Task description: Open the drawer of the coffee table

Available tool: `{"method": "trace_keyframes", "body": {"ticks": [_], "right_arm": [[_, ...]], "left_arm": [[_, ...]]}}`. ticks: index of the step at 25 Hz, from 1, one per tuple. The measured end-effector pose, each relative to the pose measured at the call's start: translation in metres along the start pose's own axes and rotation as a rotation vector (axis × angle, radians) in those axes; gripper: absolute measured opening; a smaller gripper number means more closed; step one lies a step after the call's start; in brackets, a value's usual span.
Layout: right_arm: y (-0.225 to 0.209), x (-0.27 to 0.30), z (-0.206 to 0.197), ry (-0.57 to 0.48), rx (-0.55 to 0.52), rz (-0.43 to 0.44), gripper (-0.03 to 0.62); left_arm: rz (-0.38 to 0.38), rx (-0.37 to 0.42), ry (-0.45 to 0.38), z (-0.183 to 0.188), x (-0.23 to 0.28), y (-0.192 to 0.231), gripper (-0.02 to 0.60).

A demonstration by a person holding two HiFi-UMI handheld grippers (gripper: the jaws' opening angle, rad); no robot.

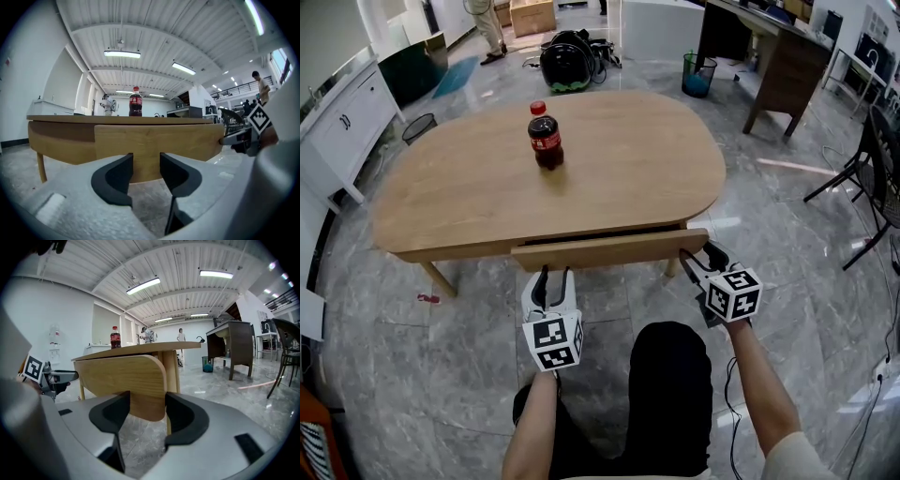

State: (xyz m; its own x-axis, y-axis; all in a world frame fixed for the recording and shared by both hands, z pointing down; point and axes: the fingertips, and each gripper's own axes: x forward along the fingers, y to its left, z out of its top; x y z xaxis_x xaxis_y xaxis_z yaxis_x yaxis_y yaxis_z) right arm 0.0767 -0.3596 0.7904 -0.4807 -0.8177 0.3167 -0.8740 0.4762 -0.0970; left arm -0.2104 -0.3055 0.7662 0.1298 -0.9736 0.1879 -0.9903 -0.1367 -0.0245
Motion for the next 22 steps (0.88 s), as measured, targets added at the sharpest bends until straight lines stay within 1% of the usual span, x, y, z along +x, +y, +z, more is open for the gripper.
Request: {"method": "trace_keyframes", "body": {"ticks": [2, 4, 6, 9, 11, 14, 18, 20, 22], "right_arm": [[0.001, 0.001, 0.001, 0.004, -0.010, 0.007, 0.252], [0.001, 0.000, 0.001, 0.005, -0.018, 0.009, 0.252], [0.000, -0.001, 0.000, 0.002, -0.024, 0.010, 0.252], [-0.001, -0.002, -0.001, -0.004, -0.032, 0.032, 0.252], [-0.001, -0.001, -0.001, -0.011, -0.022, 0.062, 0.252], [0.000, 0.000, 0.002, -0.026, 0.002, 0.112, 0.252], [0.002, 0.002, 0.006, -0.020, -0.050, 0.148, 0.255], [0.002, 0.004, 0.005, -0.007, -0.060, 0.158, 0.256], [0.003, 0.005, 0.004, -0.001, -0.060, 0.170, 0.256]], "left_arm": [[0.037, -0.002, 0.007, -0.005, -0.002, 0.019, 0.175], [0.065, -0.022, 0.002, -0.004, -0.003, 0.038, 0.184], [0.066, -0.031, -0.006, 0.001, -0.003, 0.051, 0.200], [0.028, -0.027, 0.005, 0.005, 0.004, 0.061, 0.231], [-0.007, -0.008, 0.011, 0.006, 0.006, 0.063, 0.254], [-0.060, 0.010, 0.001, 0.006, 0.006, 0.064, 0.255], [-0.128, 0.051, 0.000, 0.008, 0.008, 0.058, 0.255], [-0.145, 0.071, 0.008, 0.007, 0.010, 0.053, 0.259], [-0.158, 0.069, 0.014, 0.005, 0.011, 0.053, 0.259]]}}
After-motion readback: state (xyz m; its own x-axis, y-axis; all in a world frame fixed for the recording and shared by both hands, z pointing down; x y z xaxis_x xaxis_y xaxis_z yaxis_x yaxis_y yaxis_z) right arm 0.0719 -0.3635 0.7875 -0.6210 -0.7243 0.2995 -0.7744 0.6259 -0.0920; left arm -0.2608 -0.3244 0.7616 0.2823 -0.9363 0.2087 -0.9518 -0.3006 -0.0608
